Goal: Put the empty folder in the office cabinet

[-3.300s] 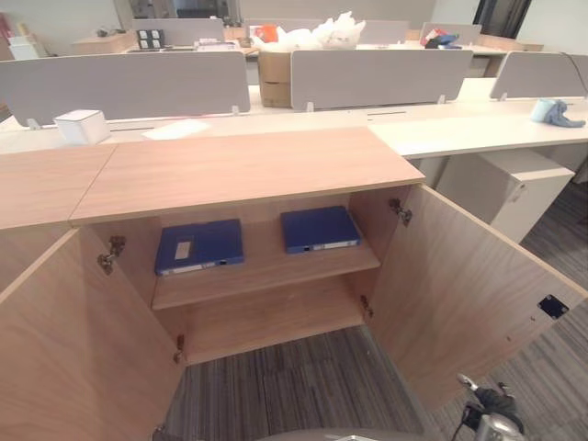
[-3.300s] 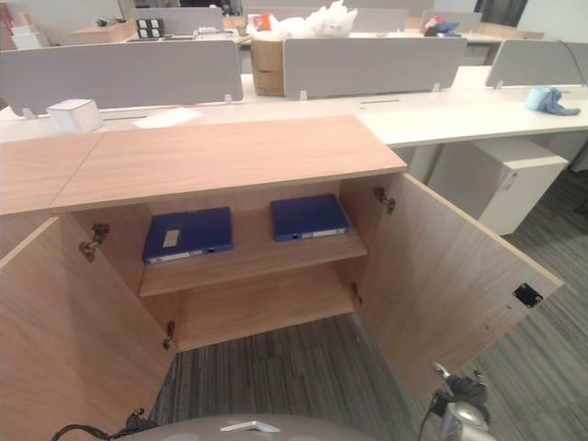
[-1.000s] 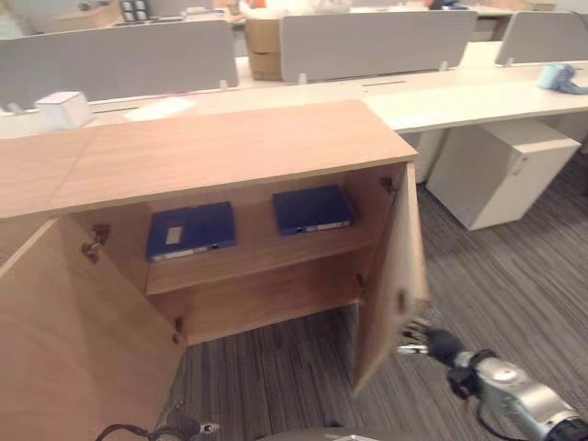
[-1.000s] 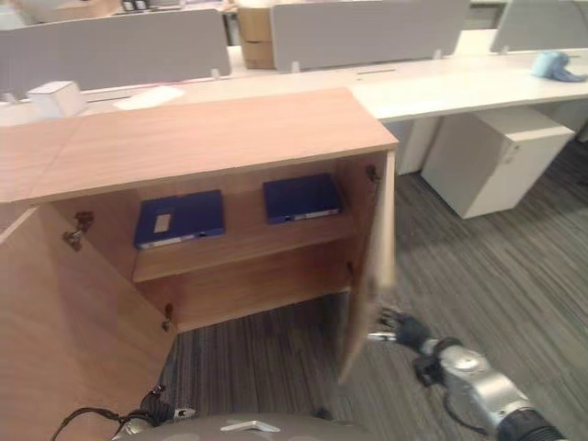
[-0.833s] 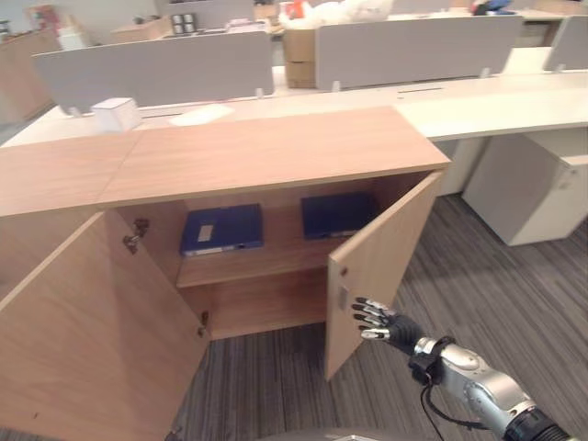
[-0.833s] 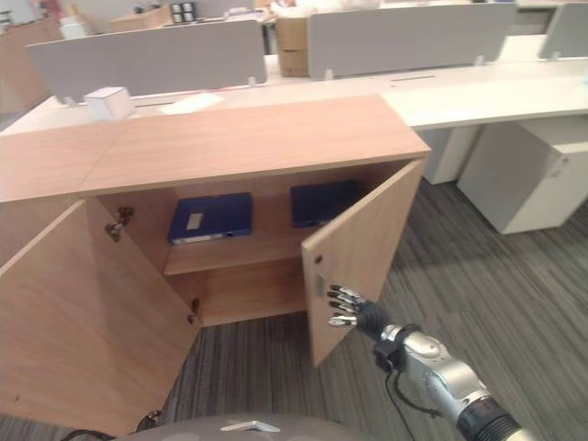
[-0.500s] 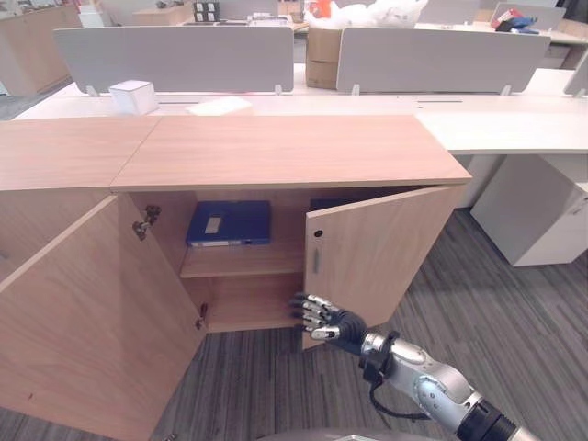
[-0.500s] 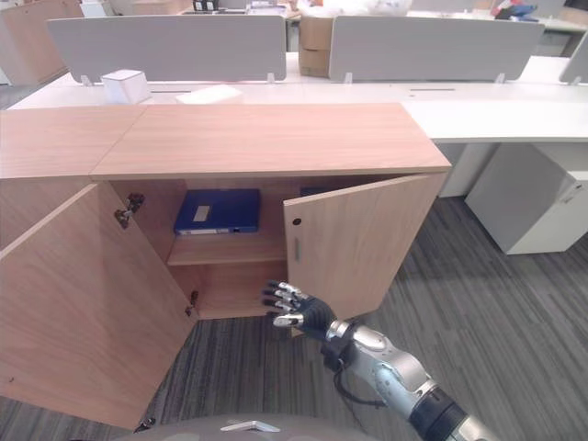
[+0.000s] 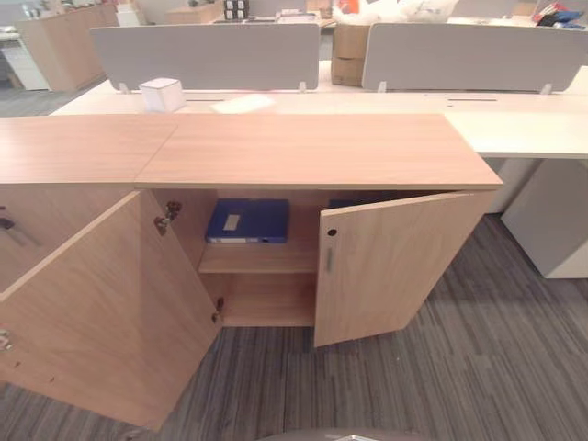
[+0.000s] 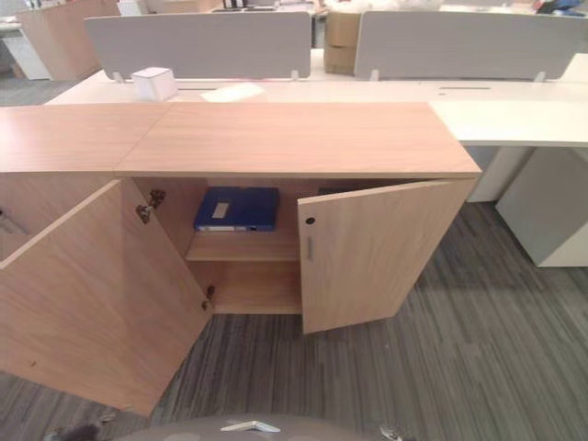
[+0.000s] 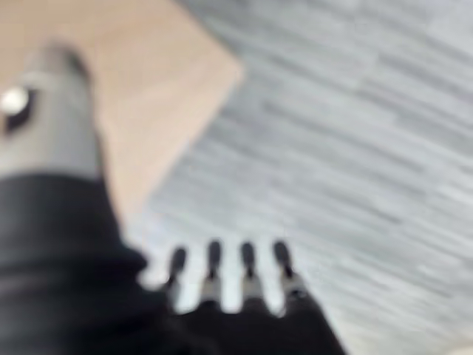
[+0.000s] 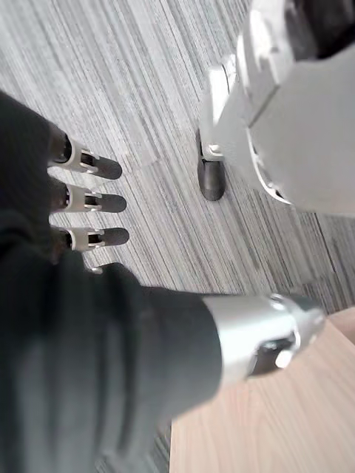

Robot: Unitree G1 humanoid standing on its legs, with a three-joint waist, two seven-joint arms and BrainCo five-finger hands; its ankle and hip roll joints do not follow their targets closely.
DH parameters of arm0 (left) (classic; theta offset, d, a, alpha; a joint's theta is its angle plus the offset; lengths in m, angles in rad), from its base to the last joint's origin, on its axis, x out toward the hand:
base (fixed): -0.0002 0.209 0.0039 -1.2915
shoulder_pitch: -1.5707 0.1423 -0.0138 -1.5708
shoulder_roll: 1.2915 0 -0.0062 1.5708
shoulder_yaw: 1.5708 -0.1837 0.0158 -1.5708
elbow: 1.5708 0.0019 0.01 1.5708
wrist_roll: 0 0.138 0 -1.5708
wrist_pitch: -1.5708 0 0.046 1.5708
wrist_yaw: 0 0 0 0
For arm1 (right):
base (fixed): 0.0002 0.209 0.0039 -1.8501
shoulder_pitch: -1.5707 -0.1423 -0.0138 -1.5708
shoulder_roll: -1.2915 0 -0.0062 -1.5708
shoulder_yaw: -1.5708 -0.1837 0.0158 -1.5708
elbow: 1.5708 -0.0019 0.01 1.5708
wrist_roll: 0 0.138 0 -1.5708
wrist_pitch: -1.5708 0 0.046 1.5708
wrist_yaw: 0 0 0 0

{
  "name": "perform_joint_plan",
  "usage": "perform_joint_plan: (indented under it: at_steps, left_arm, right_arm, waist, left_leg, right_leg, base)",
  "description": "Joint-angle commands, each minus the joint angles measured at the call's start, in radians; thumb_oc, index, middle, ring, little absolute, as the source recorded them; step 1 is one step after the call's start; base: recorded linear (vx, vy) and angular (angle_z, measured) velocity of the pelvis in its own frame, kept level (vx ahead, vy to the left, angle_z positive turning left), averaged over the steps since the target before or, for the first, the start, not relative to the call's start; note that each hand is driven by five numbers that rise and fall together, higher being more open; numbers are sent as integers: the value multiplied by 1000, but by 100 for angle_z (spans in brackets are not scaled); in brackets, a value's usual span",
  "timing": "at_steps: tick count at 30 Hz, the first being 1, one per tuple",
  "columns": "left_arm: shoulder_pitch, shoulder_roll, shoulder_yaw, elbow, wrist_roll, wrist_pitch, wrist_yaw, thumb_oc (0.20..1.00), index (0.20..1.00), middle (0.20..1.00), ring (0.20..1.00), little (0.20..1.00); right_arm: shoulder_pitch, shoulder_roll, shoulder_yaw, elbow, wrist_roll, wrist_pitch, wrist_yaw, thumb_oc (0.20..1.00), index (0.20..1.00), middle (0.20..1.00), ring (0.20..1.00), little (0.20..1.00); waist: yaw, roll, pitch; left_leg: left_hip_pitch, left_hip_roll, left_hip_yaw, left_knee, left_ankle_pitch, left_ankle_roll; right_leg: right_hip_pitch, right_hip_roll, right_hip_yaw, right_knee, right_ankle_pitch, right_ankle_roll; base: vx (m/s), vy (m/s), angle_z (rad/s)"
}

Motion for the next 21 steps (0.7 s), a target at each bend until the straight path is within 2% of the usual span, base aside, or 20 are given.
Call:
perform_joint_plan:
  at_steps: [1,2,3,4,5,6,12,19,21]
  left_arm:
    - [15,178,164,15,-189,-59,78,1000,1000,1000,1000,1000]
    - [16,179,165,15,-190,-59,77,1000,1000,1000,1000,1000]
    - [79,412,309,-10,-213,-47,52,1000,1000,1000,1000,1000]
    - [79,412,309,-10,-213,-47,52,1000,1000,1000,1000,1000]
    - [130,378,337,-173,-200,-57,74,1000,1000,1000,1000,1000]
    - [165,361,368,-234,-199,-62,83,1000,1000,1000,1000,1000]
    - [230,270,452,-468,-169,-84,139,1000,1000,1000,1000,1000]
    - [181,161,407,-713,-111,-87,183,1000,1000,1000,1000,1000]
    - [129,124,332,-810,-47,-77,194,1000,1000,1000,1000,1000]
  right_arm:
    - [-97,6,-132,113,10,5,-69,1000,1000,1000,1000,1000]
    - [-98,7,-132,115,10,5,-68,1000,1000,1000,1000,1000]
    - [-94,-42,-196,169,18,23,-64,1000,1000,1000,1000,1000]
    - [-94,-42,-196,169,18,23,-64,1000,1000,1000,1000,1000]
    - [-76,-48,-222,182,3,21,-78,1000,1000,1000,1000,1000]
    - [-73,-55,-253,192,12,15,-81,1000,1000,1000,1000,1000]
    - [-42,-76,-324,223,-2,40,-65,1000,1000,1000,1000,1000]
    - [-12,-79,-358,207,-6,39,-73,1000,1000,1000,1000,1000]
    - [-5,-78,-356,189,-9,31,-85,1000,1000,1000,1000,1000]
  waist:
    - [24,-38,-21]
    - [23,-39,-20]
    - [31,-26,-20]
    - [31,-26,-20]
    - [34,-25,-18]
    - [36,-25,-18]
    - [25,-32,-19]
    - [9,-59,-10]
    - [-2,-87,5]
  left_leg:
    - [18,-19,-20,1,-90,-21]
    - [19,-20,-20,1,-90,-21]
    - [16,-21,-26,1,-88,-21]
    - [16,-21,-26,1,-88,-21]
    - [12,-23,-29,1,-88,-19]
    - [11,-23,-31,1,-89,-19]
    - [8,-25,-28,1,-95,-17]
    - [-3,-19,-22,1,-99,-17]
    - [-17,-12,-21,1,-97,-19]
  right_leg:
    - [-2,-56,33,14,-37,72]
    - [-1,-56,33,14,-37,72]
    - [0,-57,26,15,-36,77]
    - [0,-57,26,15,-36,77]
    - [0,-58,23,14,-36,81]
    - [-1,-58,23,13,-36,82]
    - [-1,-55,29,7,-37,82]
    - [-15,-52,38,5,-33,84]
    - [-29,-48,42,5,-27,86]
  base:
    - [58,-1,10]
    - [28,19,18]
    - [13,18,15]
    - [24,27,23]
    - [18,12,12]
    - [18,12,17]
    - [21,16,8]
    - [0,0,0]
    - [-19,-3,-4]
